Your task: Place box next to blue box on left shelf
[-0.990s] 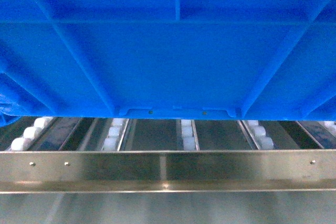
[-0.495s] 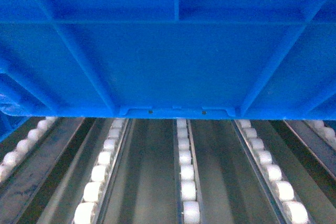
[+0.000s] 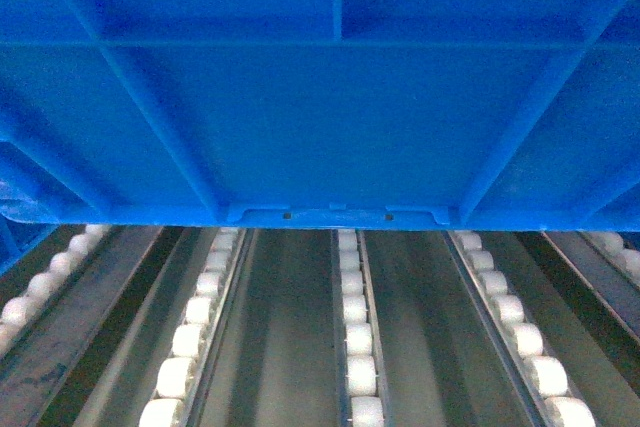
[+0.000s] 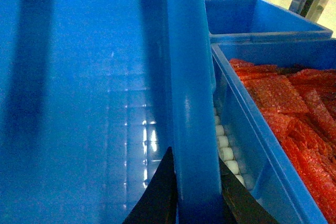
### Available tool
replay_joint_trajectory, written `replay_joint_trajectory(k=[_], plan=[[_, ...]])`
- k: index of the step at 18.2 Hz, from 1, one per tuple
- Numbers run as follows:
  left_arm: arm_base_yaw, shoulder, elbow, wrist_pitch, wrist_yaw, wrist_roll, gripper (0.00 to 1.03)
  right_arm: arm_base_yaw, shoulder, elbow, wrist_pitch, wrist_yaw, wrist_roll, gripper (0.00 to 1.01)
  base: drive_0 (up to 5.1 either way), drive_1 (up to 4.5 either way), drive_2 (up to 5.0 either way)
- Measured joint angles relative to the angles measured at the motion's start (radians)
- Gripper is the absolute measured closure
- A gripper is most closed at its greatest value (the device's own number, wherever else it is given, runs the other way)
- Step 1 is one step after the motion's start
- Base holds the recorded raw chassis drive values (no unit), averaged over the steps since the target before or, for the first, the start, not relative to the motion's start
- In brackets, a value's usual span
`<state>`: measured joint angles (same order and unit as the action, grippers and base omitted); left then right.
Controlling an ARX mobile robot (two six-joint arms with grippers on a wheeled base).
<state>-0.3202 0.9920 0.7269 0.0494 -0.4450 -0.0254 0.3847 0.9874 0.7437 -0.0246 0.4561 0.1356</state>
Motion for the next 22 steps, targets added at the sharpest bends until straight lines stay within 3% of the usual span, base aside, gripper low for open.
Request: replay_joint_trajectory(k=[22], plan=[[0.0,0.0,0.0,0.0,0.0,0.0,0.91,0.0,0.0,0.0,0.0,0.0,0.0,0.91,0.0,0.0,0.0]])
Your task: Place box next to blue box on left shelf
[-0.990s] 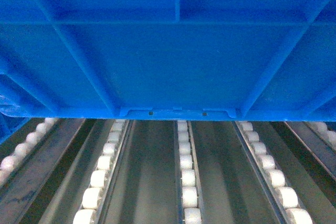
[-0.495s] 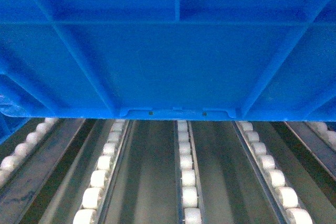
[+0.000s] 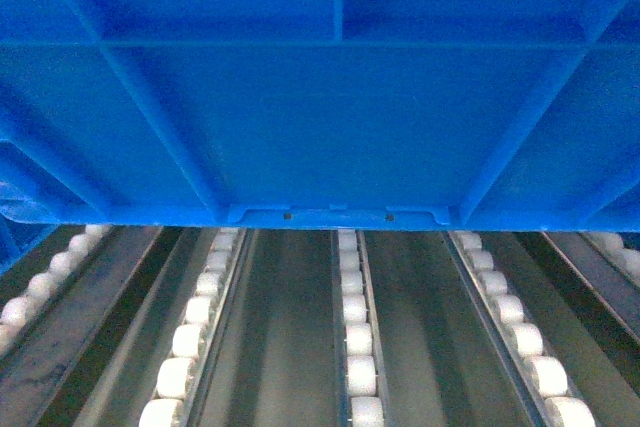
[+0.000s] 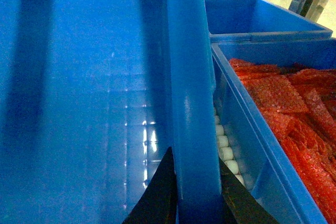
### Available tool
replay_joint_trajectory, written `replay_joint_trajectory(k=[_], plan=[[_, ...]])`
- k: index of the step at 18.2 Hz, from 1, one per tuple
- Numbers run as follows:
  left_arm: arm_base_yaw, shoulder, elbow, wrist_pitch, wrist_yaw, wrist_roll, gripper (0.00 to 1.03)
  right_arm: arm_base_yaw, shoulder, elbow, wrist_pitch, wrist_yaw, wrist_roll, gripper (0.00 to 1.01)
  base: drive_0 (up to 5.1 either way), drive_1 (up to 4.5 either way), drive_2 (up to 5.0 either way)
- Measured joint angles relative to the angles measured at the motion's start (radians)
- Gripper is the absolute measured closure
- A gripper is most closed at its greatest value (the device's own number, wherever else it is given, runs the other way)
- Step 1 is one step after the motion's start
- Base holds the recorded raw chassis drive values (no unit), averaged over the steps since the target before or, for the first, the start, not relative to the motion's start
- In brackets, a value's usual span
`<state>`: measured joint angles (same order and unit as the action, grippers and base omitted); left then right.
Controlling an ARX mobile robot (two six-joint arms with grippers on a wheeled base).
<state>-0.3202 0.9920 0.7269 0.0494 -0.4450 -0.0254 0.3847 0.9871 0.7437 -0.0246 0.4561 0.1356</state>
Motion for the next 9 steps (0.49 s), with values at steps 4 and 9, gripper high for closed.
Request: replay_joint_trajectory(k=[4,9], plan=[[0.0,0.0,0.0,0.0,0.0,0.0,0.91,0.0,0.0,0.0,0.0,0.0,0.0,0.91,0.0,0.0,0.0],[-0.02,0.004,-0.033,0.115,-0.064,0.057,0.91,0.036,0.012,0.0,0.041,0.14,-0.029,0.91,0.0,0.0,0.0]])
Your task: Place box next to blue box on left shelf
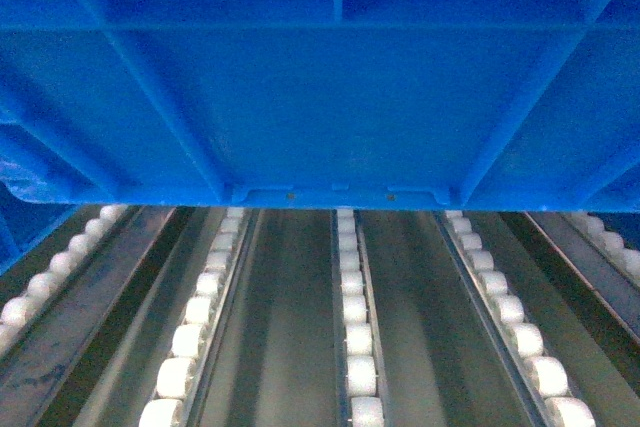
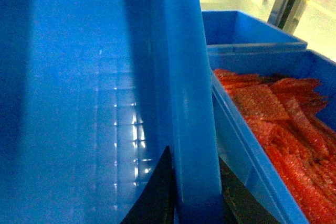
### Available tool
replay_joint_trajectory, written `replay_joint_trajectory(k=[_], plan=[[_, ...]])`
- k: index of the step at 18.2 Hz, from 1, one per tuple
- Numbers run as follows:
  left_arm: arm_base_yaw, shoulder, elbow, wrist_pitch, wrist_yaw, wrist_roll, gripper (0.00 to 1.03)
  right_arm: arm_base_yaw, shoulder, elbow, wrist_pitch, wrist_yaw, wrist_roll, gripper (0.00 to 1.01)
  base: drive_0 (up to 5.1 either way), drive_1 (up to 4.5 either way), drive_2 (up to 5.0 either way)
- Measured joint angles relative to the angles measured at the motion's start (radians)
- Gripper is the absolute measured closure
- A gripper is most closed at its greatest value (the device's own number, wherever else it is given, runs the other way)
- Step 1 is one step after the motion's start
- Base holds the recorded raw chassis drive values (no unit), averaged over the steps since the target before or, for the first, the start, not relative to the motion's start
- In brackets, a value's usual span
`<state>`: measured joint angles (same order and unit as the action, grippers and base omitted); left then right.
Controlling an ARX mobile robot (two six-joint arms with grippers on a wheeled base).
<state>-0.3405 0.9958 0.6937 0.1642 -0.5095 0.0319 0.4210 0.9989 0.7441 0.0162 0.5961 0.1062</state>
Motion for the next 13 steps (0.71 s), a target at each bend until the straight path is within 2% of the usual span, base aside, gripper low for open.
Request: replay_joint_trajectory(k=[2,3,5,8,10,13], plan=[[-0.008,0.0,0.0,0.016,-0.014,0.016,0.91,0.006,-0.007,0.002,0.0,0.036,-0.006,0.9,0.0,0.0,0.0],[-0.008,0.0,0.0,0.016,-0.018,0.021,0.91,0.006,-0.008,0.002,-0.007,0.039,-0.006,0.9,0.0,0.0,0.0],[-0.01,0.017,0.0,-0.002,-0.013,0.029,0.91,-0.004,0.009,0.021,-0.116,0.023,0.041,0.9,0.0,0.0,0.0],[-0.006,0.074,0.002,-0.092,0.008,-0.008,0.91,-0.065,0.064,0.046,-0.25,-0.072,0.095,0.89,0.0,0.0,0.0],[-0.007,0.157,0.002,-0.129,0.039,-0.065,0.91,-0.128,0.133,0.043,-0.278,-0.145,0.094,0.89,0.0,0.0,0.0],[-0.019,0.196,0.035,-0.214,0.05,-0.113,0.91,-0.168,0.18,0.057,-0.312,-0.204,0.093,0.89,0.0,0.0,0.0]])
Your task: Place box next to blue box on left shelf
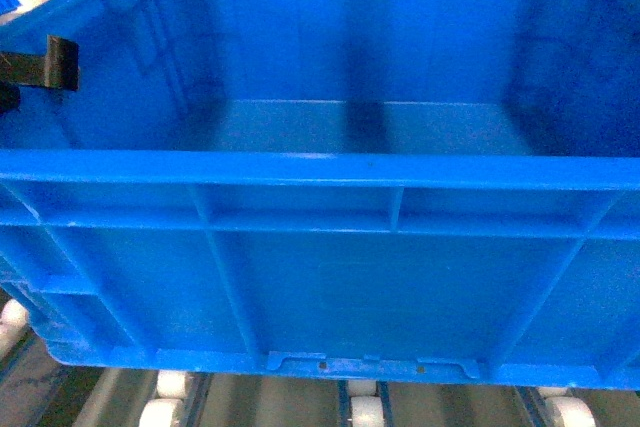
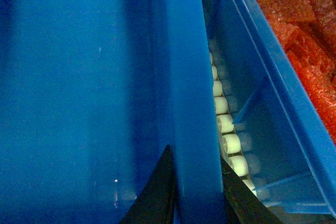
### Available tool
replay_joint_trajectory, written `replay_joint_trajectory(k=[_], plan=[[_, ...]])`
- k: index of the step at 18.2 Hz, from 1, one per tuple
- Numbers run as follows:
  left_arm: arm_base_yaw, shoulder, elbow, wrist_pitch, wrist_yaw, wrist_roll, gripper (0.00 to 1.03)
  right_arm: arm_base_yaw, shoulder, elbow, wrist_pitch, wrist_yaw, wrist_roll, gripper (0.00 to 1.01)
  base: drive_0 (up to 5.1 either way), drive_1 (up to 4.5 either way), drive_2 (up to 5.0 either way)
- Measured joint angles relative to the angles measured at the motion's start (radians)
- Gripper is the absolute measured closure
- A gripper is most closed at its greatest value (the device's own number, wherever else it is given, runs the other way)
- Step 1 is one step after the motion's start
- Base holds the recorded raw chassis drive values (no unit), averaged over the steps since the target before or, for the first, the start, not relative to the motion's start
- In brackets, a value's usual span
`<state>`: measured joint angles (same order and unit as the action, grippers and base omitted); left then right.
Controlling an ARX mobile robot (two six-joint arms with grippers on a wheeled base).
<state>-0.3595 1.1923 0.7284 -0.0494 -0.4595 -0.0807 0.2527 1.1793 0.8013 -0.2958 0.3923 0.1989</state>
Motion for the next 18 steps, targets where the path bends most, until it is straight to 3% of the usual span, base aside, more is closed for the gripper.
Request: replay_joint_trajectory(k=[5,8,12,18], plan=[[-0.003,0.032,0.011,-0.09,0.0,-0.044,0.91,-0.004,0.051,-0.005,-0.025,-0.057,0.005,0.89,0.0,0.0,0.0],[0.009,0.061,-0.027,0.015,0.011,-0.02,0.91,0.003,0.061,-0.019,0.0,-0.043,0.015,0.89,0.0,0.0,0.0],[0.003,0.097,-0.034,-0.053,0.03,-0.056,0.91,0.002,0.075,-0.026,-0.061,-0.042,0.019,0.89,0.0,0.0,0.0],[0.003,0.092,-0.016,-0.093,0.021,-0.058,0.91,0.001,0.074,-0.026,-0.072,-0.055,0.03,0.89,0.0,0.0,0.0]])
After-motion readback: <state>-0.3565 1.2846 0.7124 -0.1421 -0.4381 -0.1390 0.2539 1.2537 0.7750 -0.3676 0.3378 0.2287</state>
